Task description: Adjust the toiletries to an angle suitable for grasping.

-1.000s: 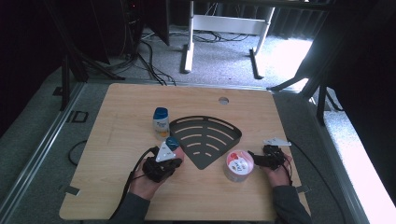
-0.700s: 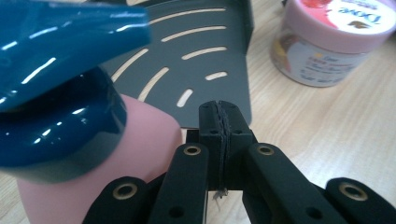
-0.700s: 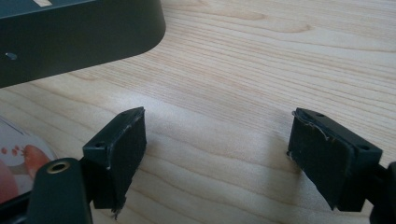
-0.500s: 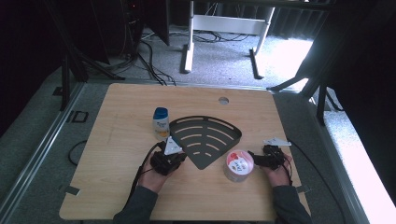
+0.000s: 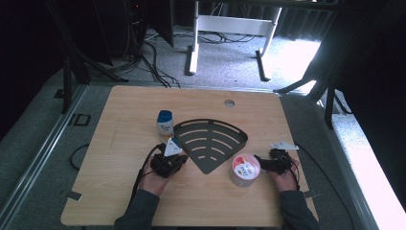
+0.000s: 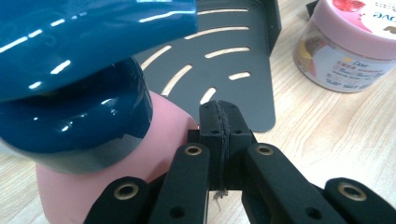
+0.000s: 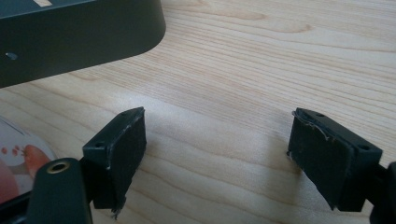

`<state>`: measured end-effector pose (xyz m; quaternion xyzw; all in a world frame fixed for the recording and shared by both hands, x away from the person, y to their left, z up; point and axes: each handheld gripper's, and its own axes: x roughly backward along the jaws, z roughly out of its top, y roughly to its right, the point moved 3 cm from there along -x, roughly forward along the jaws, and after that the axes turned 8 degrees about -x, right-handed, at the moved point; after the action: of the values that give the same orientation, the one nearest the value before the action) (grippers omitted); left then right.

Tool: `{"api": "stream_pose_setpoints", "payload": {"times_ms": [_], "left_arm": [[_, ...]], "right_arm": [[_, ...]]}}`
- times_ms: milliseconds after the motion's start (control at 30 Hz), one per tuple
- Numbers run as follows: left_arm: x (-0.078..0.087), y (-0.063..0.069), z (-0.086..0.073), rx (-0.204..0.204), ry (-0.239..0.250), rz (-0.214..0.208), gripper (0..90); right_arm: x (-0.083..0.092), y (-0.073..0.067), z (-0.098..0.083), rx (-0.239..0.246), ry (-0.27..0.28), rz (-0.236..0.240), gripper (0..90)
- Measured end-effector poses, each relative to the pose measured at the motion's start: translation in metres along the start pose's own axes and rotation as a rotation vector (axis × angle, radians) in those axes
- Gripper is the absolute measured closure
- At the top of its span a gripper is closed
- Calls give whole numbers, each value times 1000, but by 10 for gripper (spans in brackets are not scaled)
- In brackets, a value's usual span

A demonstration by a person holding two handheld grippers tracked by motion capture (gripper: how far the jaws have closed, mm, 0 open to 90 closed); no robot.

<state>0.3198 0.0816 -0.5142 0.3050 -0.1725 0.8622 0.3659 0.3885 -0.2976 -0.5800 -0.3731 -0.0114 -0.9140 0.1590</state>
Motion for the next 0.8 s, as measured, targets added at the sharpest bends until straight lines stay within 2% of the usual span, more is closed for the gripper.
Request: {"api": "stream_pose_setpoints", "payload": {"times_ms": [167,267,400,700,800], "left_arm": [[2,-6,-3,-6,-2,-2,898],[3,-10,-4,-21,1,-21,898],[7,-11,-7,-30,-12,-16,894],[22,-13,-30,-1,-32,-12,884],[25,-15,-33,-5,-40,8,884]], "right_arm": [[0,0,0,0,0,0,188],[0,0,0,0,0,0,188],[0,0,0,0,0,0,188],[0,0,0,0,0,0,189],[0,0,0,0,0,0,189]]}}
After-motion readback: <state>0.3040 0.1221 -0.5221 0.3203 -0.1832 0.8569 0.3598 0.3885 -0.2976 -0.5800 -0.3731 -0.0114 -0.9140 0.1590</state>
